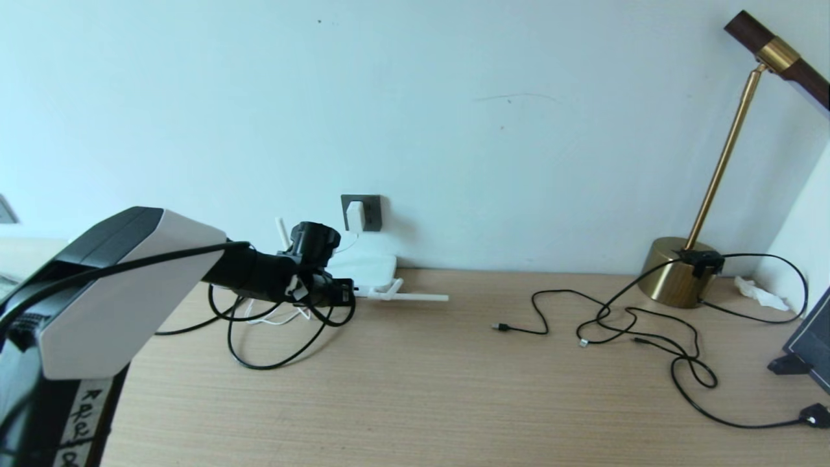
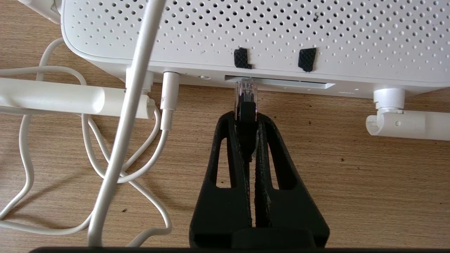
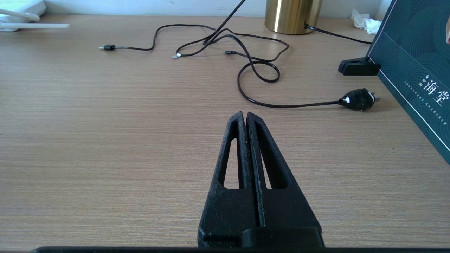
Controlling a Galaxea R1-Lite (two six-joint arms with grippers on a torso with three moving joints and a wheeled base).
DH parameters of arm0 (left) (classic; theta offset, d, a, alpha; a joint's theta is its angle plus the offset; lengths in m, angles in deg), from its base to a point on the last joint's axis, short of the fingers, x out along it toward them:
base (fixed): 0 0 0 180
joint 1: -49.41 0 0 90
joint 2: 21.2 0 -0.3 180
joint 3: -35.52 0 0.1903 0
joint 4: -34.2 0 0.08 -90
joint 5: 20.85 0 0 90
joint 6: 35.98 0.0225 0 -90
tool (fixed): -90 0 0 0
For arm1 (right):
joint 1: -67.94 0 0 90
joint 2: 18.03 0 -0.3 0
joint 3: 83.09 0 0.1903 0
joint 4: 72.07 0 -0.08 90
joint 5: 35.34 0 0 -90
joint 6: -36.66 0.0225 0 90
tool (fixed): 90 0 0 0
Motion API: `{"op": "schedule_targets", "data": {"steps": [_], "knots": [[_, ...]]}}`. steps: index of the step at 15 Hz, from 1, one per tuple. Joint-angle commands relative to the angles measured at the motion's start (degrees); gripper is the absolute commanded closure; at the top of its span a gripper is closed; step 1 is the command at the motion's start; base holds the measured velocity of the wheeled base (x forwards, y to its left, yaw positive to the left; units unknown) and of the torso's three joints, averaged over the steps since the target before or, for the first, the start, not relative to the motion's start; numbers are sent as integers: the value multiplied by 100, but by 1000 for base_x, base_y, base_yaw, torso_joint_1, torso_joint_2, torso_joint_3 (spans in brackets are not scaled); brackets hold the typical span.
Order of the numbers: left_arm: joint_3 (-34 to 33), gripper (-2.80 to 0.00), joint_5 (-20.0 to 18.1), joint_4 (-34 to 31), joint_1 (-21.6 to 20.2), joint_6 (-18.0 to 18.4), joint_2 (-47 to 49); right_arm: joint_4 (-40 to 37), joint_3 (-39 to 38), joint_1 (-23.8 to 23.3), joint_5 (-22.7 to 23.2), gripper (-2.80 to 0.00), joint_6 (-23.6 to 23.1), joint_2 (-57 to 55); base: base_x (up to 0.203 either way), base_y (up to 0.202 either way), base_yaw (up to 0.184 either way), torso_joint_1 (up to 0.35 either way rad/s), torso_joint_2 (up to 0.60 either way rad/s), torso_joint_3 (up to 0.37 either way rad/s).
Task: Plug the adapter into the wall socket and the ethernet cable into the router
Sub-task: Plug cable into router interface
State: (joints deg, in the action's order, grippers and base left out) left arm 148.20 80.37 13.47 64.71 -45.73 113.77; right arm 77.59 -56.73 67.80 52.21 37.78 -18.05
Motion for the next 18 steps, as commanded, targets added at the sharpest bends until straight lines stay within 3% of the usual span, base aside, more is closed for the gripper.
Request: {"op": "schedule_targets", "data": {"steps": [1, 18], "knots": [[-36, 0, 11, -26, -1, -9, -24, -5, -1, 4, 0, 0, 1, -6, 0, 0, 0, 0, 0, 0], [-212, 0, 4, -17, -1, -9, -136, -6, -1, 5, 0, 0, 1, -6, 0, 0, 0, 0, 0, 0]]}}
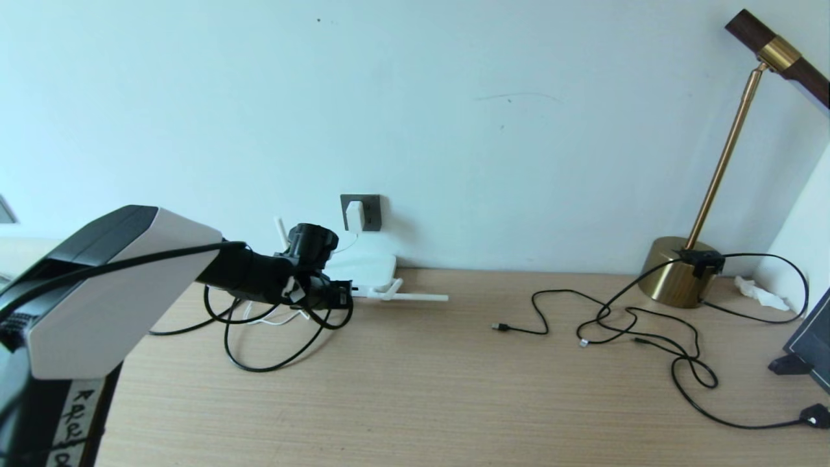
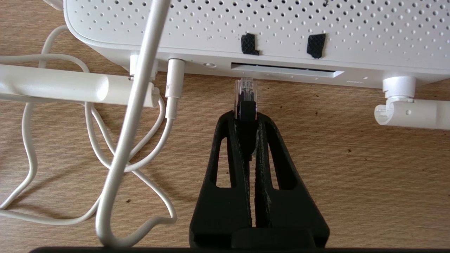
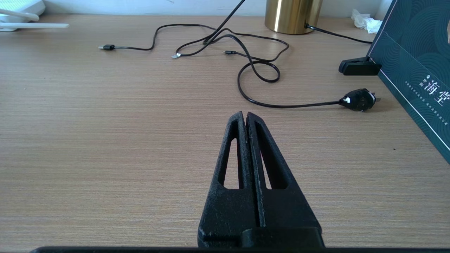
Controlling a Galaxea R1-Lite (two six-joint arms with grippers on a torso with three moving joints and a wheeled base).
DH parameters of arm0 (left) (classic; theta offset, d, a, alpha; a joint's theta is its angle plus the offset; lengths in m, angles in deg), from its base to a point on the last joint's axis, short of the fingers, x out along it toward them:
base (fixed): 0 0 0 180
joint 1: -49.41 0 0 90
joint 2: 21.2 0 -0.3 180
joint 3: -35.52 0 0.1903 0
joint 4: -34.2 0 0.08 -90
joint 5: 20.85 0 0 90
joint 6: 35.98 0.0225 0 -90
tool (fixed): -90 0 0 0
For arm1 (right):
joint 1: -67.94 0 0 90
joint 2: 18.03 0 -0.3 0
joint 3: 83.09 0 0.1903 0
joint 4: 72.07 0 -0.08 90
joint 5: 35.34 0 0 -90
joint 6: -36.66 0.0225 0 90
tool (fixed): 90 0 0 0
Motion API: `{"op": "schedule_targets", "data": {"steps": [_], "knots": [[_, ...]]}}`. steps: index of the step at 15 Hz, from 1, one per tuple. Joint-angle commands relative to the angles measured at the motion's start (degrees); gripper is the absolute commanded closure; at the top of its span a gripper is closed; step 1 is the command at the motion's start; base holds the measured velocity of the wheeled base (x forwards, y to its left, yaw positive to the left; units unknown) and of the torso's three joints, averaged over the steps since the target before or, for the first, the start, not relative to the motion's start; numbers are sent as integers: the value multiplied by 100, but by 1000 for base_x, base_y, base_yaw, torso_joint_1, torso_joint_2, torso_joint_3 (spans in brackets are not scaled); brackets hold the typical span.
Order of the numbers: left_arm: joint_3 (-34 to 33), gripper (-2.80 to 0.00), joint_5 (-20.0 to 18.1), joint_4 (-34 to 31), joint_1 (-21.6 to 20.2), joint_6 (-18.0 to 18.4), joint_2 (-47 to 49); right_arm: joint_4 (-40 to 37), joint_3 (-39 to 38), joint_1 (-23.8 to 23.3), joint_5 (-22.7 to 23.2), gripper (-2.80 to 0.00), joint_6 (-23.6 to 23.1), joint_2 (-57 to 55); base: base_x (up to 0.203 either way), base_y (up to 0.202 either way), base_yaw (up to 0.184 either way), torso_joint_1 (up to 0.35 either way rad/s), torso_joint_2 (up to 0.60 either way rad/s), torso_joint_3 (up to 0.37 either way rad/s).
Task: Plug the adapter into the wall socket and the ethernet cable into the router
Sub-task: Plug cable into router interface
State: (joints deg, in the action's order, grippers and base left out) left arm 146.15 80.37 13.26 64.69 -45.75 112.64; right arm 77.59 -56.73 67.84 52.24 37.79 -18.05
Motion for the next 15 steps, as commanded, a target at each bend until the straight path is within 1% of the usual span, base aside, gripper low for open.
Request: {"op": "schedule_targets", "data": {"steps": [1, 15], "knots": [[-8, 0, 3, 4, 9, -7, -25, -6, -1, 1, -4, 0, 0, 2, 0, 0, 0, 0, 0, 0], [-69, 0, 12, 30, 62, -7, -104, -2, -1, 1, -4, 0, 0, -2, 0, 0, 0, 0, 0, 0]]}}
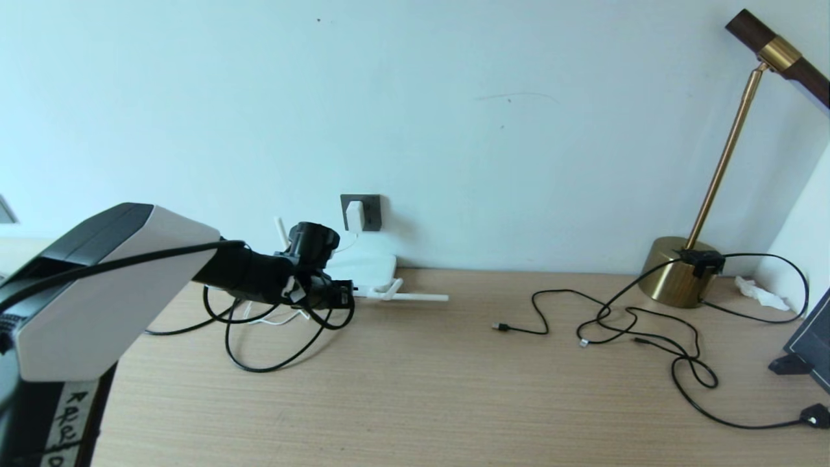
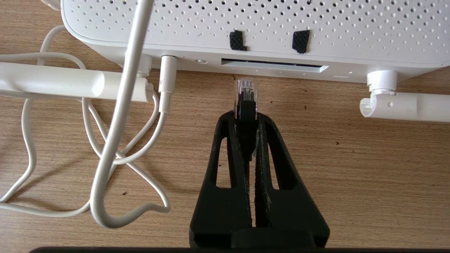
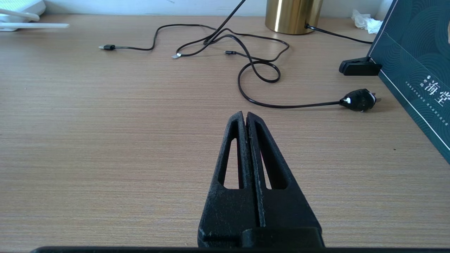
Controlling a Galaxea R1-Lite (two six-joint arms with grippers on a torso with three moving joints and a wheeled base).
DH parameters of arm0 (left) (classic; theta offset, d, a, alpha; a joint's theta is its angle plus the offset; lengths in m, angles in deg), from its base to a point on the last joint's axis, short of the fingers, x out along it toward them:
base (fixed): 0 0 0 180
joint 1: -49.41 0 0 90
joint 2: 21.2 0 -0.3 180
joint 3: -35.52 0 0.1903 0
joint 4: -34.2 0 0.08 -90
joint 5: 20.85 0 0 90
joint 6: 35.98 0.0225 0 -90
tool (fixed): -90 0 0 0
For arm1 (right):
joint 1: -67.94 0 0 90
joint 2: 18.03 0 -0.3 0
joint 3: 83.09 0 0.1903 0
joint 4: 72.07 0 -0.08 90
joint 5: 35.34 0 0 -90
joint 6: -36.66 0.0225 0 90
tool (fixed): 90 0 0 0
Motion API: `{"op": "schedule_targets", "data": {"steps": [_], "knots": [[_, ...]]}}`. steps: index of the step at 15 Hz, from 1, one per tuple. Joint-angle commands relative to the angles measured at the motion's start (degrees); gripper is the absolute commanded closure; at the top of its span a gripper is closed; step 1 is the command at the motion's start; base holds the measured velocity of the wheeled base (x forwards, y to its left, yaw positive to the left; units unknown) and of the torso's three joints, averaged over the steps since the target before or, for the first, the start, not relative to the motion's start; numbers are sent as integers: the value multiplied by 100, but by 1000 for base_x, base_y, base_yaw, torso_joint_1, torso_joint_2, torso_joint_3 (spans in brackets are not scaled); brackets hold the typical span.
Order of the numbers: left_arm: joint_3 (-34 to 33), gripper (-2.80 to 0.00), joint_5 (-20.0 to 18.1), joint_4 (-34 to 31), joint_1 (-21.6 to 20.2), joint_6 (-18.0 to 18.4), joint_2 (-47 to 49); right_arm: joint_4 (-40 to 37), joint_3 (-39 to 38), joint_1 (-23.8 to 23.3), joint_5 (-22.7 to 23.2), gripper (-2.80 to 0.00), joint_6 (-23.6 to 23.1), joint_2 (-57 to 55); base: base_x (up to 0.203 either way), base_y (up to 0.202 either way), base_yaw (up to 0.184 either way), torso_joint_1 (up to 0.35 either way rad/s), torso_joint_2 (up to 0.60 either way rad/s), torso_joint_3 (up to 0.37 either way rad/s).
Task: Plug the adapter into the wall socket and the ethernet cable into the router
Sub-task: Plug cable into router interface
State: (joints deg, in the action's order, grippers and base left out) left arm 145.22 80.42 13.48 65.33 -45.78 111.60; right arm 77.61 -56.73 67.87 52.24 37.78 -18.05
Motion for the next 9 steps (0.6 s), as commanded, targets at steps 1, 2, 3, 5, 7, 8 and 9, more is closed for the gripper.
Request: {"op": "schedule_targets", "data": {"steps": [1, 2, 3, 5, 7, 8, 9], "knots": [[24, 0, 7, 8, -1, -4, 9, -7, -1, -2, -4, 0, 2, -6, 0, 0, 0, 0, 0, 0], [32, 0, 7, 15, -1, -4, 17, -7, -1, -2, -4, 0, 2, -6, 0, 0, 0, 0, 0, 0], [41, 0, 7, 17, -1, -4, 17, -7, -1, -3, -4, 0, 2, -6, 0, 0, 0, 0, 0, 0], [50, 0, 7, 26, -1, -1, 17, -7, -1, -2, -4, 0, 2, -6, 0, 0, 0, 0, 0, 0], [94, 0, 7, 26, -1, -4, 44, -3, -1, -9, -4, 0, 2, -6, 0, 0, 0, 0, 0, 0], [100, 0, 7, 26, -1, -4, 58, -7, -1, -2, -4, 0, 2, -6, 0, 0, 0, 0, 0, 0], [128, 0, 7, 26, -1, 2, 69, -2, -1, -3, -4, 0, 2, 2, 0, 0, 0, 0, 0, 0]]}}
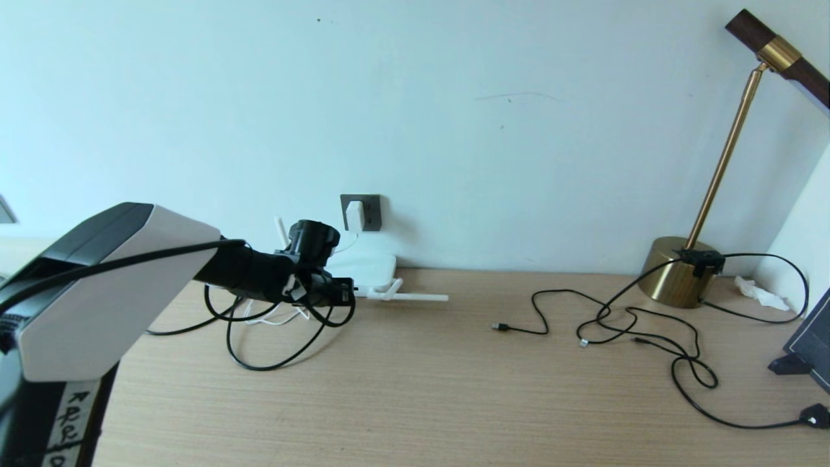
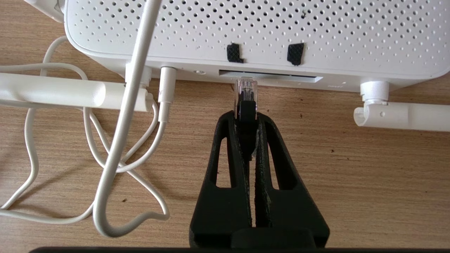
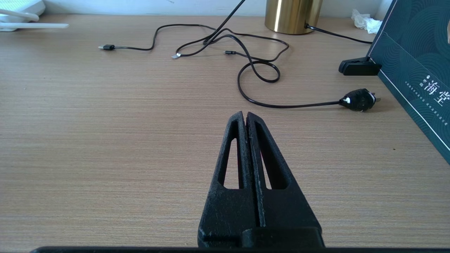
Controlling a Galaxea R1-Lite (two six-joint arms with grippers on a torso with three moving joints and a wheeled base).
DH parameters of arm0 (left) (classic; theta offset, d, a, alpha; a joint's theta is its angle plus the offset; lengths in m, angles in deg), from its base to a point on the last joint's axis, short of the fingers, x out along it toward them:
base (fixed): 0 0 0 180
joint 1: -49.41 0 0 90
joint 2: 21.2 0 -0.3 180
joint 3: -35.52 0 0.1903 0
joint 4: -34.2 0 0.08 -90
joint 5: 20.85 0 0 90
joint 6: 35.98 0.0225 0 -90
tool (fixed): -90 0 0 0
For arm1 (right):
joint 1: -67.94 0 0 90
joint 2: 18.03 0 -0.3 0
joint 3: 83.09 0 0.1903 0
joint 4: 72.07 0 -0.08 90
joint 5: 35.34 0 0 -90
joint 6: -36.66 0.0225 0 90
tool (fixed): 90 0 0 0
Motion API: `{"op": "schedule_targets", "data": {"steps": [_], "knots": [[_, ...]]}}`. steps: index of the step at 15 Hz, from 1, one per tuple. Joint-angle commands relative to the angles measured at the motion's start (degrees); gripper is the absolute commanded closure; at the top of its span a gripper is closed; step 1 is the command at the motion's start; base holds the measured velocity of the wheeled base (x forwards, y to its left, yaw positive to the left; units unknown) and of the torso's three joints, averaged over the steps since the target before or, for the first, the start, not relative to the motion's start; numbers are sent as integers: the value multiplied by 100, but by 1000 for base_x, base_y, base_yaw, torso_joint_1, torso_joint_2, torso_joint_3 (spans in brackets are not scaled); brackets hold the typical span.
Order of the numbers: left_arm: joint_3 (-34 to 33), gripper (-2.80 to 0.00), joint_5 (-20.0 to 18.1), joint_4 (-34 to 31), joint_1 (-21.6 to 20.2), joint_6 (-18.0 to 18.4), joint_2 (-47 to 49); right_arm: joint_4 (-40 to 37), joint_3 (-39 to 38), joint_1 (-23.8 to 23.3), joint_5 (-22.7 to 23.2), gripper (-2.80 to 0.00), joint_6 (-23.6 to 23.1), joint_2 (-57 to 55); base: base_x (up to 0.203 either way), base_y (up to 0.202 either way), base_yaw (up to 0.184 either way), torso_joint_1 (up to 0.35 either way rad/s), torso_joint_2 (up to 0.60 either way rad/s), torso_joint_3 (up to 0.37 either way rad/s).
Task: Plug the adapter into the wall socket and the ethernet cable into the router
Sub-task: Plug cable into router interface
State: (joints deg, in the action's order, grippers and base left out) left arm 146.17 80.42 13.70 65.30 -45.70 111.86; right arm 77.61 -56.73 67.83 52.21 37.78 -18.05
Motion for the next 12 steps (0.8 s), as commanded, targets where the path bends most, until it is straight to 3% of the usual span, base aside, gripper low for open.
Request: {"op": "schedule_targets", "data": {"steps": [1, 12], "knots": [[78, 0, 7, -5, 1, -11, 70, -7, -1, 2, -9, 0, 2, -6, 0, 0, 0, 0, 0, 0], [263, 0, 7, -32, -8, -12, 158, -7, -1, 2, -1, 0, 2, -5, 0, 0, 0, 0, 0, 0]]}}
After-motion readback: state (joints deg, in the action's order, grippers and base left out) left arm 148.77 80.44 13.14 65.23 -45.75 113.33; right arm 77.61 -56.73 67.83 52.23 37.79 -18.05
